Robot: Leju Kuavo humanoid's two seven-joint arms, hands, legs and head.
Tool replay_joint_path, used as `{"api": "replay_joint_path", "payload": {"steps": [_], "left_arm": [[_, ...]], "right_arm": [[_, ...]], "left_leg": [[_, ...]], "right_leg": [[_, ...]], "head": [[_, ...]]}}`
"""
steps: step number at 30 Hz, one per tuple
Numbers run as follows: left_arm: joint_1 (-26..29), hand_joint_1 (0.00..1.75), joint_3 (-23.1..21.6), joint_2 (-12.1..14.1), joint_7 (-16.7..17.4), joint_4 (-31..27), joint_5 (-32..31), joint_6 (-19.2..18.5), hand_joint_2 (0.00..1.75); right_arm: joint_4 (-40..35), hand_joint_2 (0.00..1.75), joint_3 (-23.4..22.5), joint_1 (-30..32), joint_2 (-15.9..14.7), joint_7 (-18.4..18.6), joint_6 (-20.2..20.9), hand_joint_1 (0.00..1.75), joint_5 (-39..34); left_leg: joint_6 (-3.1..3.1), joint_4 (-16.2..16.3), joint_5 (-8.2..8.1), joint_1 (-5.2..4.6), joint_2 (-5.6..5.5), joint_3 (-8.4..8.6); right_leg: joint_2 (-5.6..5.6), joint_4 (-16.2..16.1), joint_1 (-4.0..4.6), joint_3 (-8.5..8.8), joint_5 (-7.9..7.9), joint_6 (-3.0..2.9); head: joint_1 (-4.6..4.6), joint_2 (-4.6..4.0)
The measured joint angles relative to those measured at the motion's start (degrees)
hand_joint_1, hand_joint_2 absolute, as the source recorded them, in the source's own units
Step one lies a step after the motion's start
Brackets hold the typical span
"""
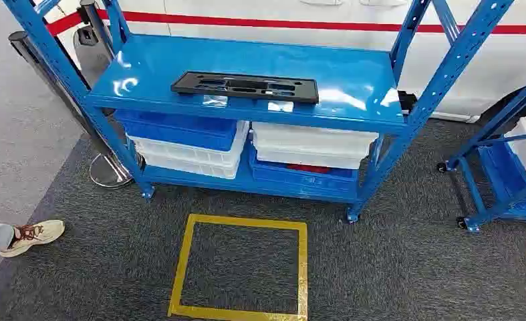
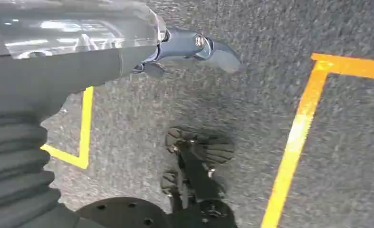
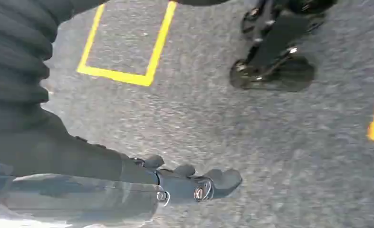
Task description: Take the parts from the cabinet and place them on the table.
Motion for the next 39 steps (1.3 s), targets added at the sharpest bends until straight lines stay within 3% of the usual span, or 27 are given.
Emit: {"api": "replay_joint_path", "payload": {"steps": [3, 6, 9, 10, 12, 13, 14, 16, 17, 18, 19, 20, 23, 24, 25, 26, 28, 29, 30, 31, 32, 33, 34, 35, 38, 39], "left_arm": [[-0.66, 0.00, 3.03, -0.13, -1.03, 0.50, -1.47, -0.22, 0.00], [-1.00, 0.00, 5.43, -0.15, -1.77, 0.81, -2.70, -0.37, 0.00], [-1.31, 0.00, 7.11, -0.33, -2.14, 1.05, -3.50, -0.63, 0.00], [-1.42, 0.00, 7.55, -0.50, -2.27, 1.09, -3.70, -0.77, 0.00], [-1.69, 0.00, 8.42, -0.64, -2.47, 1.12, -4.16, -0.83, 0.00], [-1.75, 0.00, 8.93, -0.72, -2.62, 1.20, -4.36, -0.85, 0.00], [-1.78, 0.00, 9.47, -0.77, -2.73, 1.31, -4.49, -0.92, 0.00], [-1.79, 0.00, 10.39, -0.98, -2.84, 1.49, -4.88, -0.96, 0.00], [-1.95, 0.00, 10.89, -1.11, -2.95, 1.55, -5.23, -0.98, 0.00], [-1.99, 0.00, 11.24, -1.18, -3.01, 1.57, -5.45, -0.98, 0.00], [-1.92, 0.00, 11.68, -1.29, -3.04, 1.68, -5.67, -1.00, 0.00], [-2.11, 0.00, 12.29, -1.36, -3.15, 1.79, -5.93, -1.01, 0.00], [-2.30, 0.00, 13.73, -1.47, -3.34, 2.06, -6.78, -1.05, 0.00], [-2.48, 0.00, 14.13, -1.44, -3.47, 2.08, -6.91, -1.11, 0.00], [-2.67, 0.00, 14.56, -1.68, -3.71, 2.16, -7.37, -1.20, 0.00], [-2.83, 0.00, 15.02, -1.75, -3.78, 2.23, -7.50, -1.22, 0.00], [-3.11, 0.00, 15.99, -1.77, -3.93, 2.34, -8.05, -1.22, 0.00], [-3.18, 0.00, 16.51, -1.77, -4.04, 2.41, -8.42, -1.22, 0.00], [-3.17, 0.00, 16.90, -1.77, -4.11, 2.49, -8.64, -1.22, 0.00], [-3.18, 0.00, 17.27, -1.79, -4.17, 2.56, -8.99, -1.27, 0.00], [-3.23, 0.00, 17.69, -1.79, -4.24, 2.58, -9.21, -1.31, 0.00], [-3.31, 0.00, 18.14, -1.79, -4.35, 2.64, -9.60, -1.33, 0.00], [-3.32, 0.00, 18.56, -1.84, -4.48, 2.78, -9.86, -1.35, 0.00], [-3.37, 0.00, 19.15, -1.99, -4.72, 3.17, -10.10, -1.40, 0.00], [-3.85, 0.00, 20.47, -2.08, -4.98, 3.21, -11.02, -1.44, 0.00], [-3.93, 0.00, 20.88, -2.14, -5.09, 3.24, -11.31, -1.53, 0.00]], "right_arm": [[-0.83, 0.00, -0.45, -1.23, 0.85, -3.59, 2.54, 0.00, 0.48], [-4.35, 0.00, 0.49, -1.91, 1.22, -6.47, 4.96, 0.00, -1.62], [-8.73, 0.00, 2.05, -2.70, 1.51, -8.43, 6.62, 0.00, -4.26], [-10.17, 0.00, 2.56, -2.96, 1.51, -9.02, 6.97, 0.00, -5.12], [-13.28, 0.00, 3.69, -3.20, 1.49, -10.02, 7.88, 0.00, -6.77], [-14.90, 0.00, 4.26, -3.17, 1.49, -10.51, 8.21, 0.00, -7.58], [-16.56, 0.00, 4.83, -3.18, 1.49, -10.93, 8.76, 0.00, -8.32], [-19.92, 0.00, 6.06, -3.26, 1.49, -12.00, 9.64, 0.00, -9.73], [-21.76, 0.00, 6.86, -3.34, 1.46, -12.54, 10.03, 0.00, -10.50], [-23.79, 0.00, 7.44, -3.53, 1.44, -13.05, 10.47, 0.00, -11.24], [-25.40, 0.00, 8.14, -3.84, 1.44, -13.50, 10.91, 0.00, -11.90], [-27.24, 0.00, 8.90, -4.22, 1.42, -14.05, 11.32, 0.00, -12.64], [-33.06, 0.00, 11.35, -4.43, 1.40, -15.65, 12.65, 0.00, -14.89], [-35.20, 0.00, 12.22, -4.47, 1.42, -16.19, 13.27, 0.00, -15.72], [-37.25, 0.00, 13.14, -4.63, 1.40, -16.83, 13.79, 0.00, -16.57], [-39.02, 0.00, 13.84, -4.80, 1.38, -17.37, 14.16, 0.00, -17.31], [-42.69, 0.00, 15.42, -4.96, 1.40, -18.42, 15.23, 0.00, -18.87], [-44.40, 0.00, 16.16, -4.94, 1.40, -18.82, 15.71, 0.00, -19.57], [-46.35, 0.00, 17.00, -4.95, 1.40, -19.40, 16.21, 0.00, -20.41], [-48.07, 0.00, 17.80, -4.98, 1.40, -19.89, 16.65, 0.00, -21.12], [-49.80, 0.00, 18.61, -5.08, 1.38, -20.41, 17.11, 0.00, -21.86], [-51.79, 0.00, 19.52, -5.24, 1.38, -20.93, 17.61, 0.00, -22.71], [-53.58, 0.00, 20.36, -5.46, 1.38, -21.50, 18.10, 0.00, -23.48], [-55.63, 0.00, 21.30, -5.83, 1.38, -22.01, 18.60, 0.00, -24.35], [-61.27, 0.00, 23.79, -5.89, 1.29, -23.69, 20.13, 0.00, -26.67], [-63.00, 0.00, 24.46, -5.94, 1.27, -24.13, 20.54, 0.00, -27.37]], "left_leg": [[0.15, 0.11, -0.07, -0.08, 0.00, -0.02], [0.66, 0.31, -0.25, -0.30, -0.01, -0.15], [1.69, -1.53, 0.65, 0.23, 0.00, 1.21], [2.01, -1.97, 0.82, 0.27, -0.05, 1.58], [2.29, -1.92, 0.72, 0.17, -0.16, 1.60], [2.33, -1.88, 0.61, 0.04, -0.29, 1.62], [2.36, -1.83, 0.50, -0.06, -0.45, 1.70], [2.15, -1.64, 0.05, -0.15, -0.79, 2.21], [2.09, -1.42, -0.41, -0.15, -0.45, 2.67], [1.89, -1.17, -0.90, -0.17, -0.46, 3.04], [1.53, -1.07, -1.26, -0.38, -0.40, 2.93], [1.08, -0.56, -1.56, -0.59, -0.32, 2.87], [0.36, -0.80, -1.81, -0.44, 0.97, 2.88], [-0.02, -0.52, -2.58, -0.38, 1.11, 2.87], [-0.59, 1.73, -3.74, -0.32, 0.98, 2.10], [-0.83, 5.11, -5.42, -0.06, 0.94, 0.38], [-1.47, 15.12, -9.07, 0.58, 0.95, -5.15], [-1.64, 17.70, -9.24, 0.81, 0.95, -6.90], [-1.86, 17.61, -7.76, 1.07, 0.95, -7.50], [-2.03, 14.88, -5.21, 1.26, 0.94, -6.72], [-2.20, 10.32, -2.01, 1.47, 0.80, -5.04], [-2.44, 4.84, 1.32, 1.80, -0.09, -2.91], [-2.64, 2.20, 1.55, 2.14, -2.36, -1.69], [-2.39, 0.86, 1.14, 1.92, -3.17, -1.10], [-0.98, 1.18, 0.76, 1.50, -1.90, -1.54], [-0.36, 0.67, 0.98, 1.80, -1.52, -1.38]], "right_leg": [[-0.01, 0.00, -0.08, 0.03, 0.02, 0.13], [-0.04, -0.09, -0.29, 0.17, -0.01, 0.66], [0.07, 0.04, -0.37, 0.75, -0.40, 1.31], [0.29, 2.46, -0.13, -0.43, -2.03, 1.15], [0.57, 11.51, -0.05, -5.26, -6.12, 1.07], [0.66, 15.41, -0.05, -7.57, -7.34, 1.09], [0.69, 17.32, -0.05, -8.98, -7.21, 1.11], [0.69, 13.49, -0.04, -7.99, -2.91, 0.84], [0.50, 7.89, 0.04, -5.62, 0.88, 0.53], [-0.30, 2.77, 0.21, -3.58, 3.66, 0.10], [-1.65, 2.21, 0.77, -3.11, 2.48, -0.22], [-1.43, 0.77, 1.03, -2.77, 2.29, -0.41], [-0.14, 1.02, 1.00, -3.32, 2.19, -0.90], [0.04, 0.40, 0.35, -2.78, 2.39, -1.21], [0.41, 0.14, 0.34, -2.48, 2.33, -1.41], [0.54, 0.14, 0.33, -2.43, 2.29, -1.60], [1.19, 0.16, 0.32, -2.32, 2.12, -1.75], [1.57, 0.18, 0.26, -2.22, 2.04, -1.67], [2.10, 0.20, 0.10, -2.00, 1.90, -1.54], [2.62, 0.22, -0.08, -1.73, 1.73, -1.28], [3.18, 0.31, -0.29, -1.38, 1.52, -0.96], [3.71, 0.44, -0.52, -1.07, 1.24, -0.54], [4.16, 0.53, -0.61, -1.10, 1.00, -0.14], [4.84, 1.08, -0.46, -1.56, 0.94, 0.26], [5.99, 0.54, -0.76, -2.09, 1.45, 1.44], [5.83, 0.66, -0.85, -2.15, 1.15, 1.72]], "head": [[0.00, 0.00], [0.00, 0.00], [0.04, 0.00], [0.06, 0.00], [0.18, 0.00], [0.18, 0.00], [0.17, 0.00], [0.18, 0.00], [0.20, 0.00], [0.20, 0.00], [0.24, 0.00], [0.26, 0.00], [0.18, 0.00], [0.20, 0.00], [0.02, 0.00], [-0.04, 0.00], [0.02, 0.00], [-0.07, 0.00], [0.00, 0.00], [-0.02, 0.00], [-0.02, 0.00], [-0.02, 0.00], [0.02, 0.00], [-0.13, 0.00], [-0.07, 0.00], [-0.13, 0.00]]}}
